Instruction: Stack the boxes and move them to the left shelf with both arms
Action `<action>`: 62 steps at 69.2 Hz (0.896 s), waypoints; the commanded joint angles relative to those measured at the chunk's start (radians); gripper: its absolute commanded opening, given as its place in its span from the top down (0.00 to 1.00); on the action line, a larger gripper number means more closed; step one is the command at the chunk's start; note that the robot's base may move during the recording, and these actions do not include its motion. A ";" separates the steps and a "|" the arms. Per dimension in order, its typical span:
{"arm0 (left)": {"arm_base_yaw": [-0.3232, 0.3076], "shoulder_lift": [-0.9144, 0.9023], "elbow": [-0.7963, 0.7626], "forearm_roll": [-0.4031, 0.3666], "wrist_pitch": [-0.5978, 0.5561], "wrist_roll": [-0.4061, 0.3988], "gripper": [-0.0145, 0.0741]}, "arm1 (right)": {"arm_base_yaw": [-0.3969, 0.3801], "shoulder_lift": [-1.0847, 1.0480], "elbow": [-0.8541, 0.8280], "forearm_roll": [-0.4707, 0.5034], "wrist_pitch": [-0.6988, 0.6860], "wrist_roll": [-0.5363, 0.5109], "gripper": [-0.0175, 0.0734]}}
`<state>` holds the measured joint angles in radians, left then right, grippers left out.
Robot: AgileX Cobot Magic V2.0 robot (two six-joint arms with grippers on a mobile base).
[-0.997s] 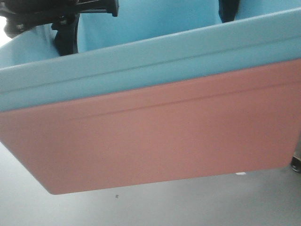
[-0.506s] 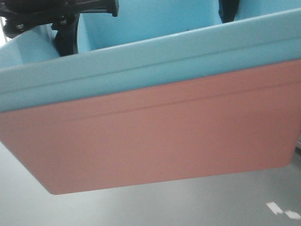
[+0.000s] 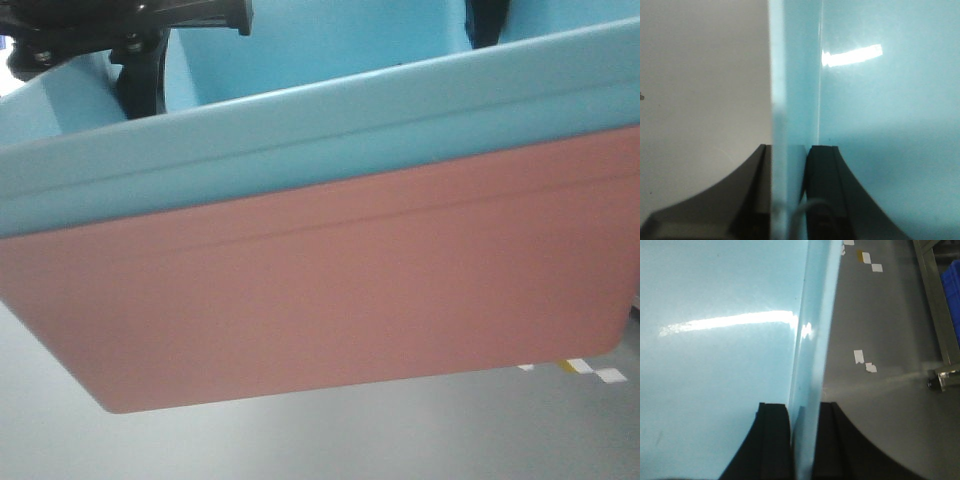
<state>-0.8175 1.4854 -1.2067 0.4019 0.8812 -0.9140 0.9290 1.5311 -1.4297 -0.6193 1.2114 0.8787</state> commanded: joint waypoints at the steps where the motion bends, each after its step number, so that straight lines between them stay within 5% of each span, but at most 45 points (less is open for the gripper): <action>1: -0.038 -0.031 -0.052 -0.023 -0.232 0.005 0.85 | 0.031 -0.036 -0.044 0.043 -0.030 -0.009 0.75; 62: -0.038 -0.031 -0.052 -0.023 -0.230 0.005 0.85 | 0.031 -0.036 -0.044 0.043 -0.027 -0.009 0.75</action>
<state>-0.8175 1.4876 -1.2067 0.4019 0.8812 -0.9140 0.9290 1.5311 -1.4297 -0.6212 1.2114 0.8787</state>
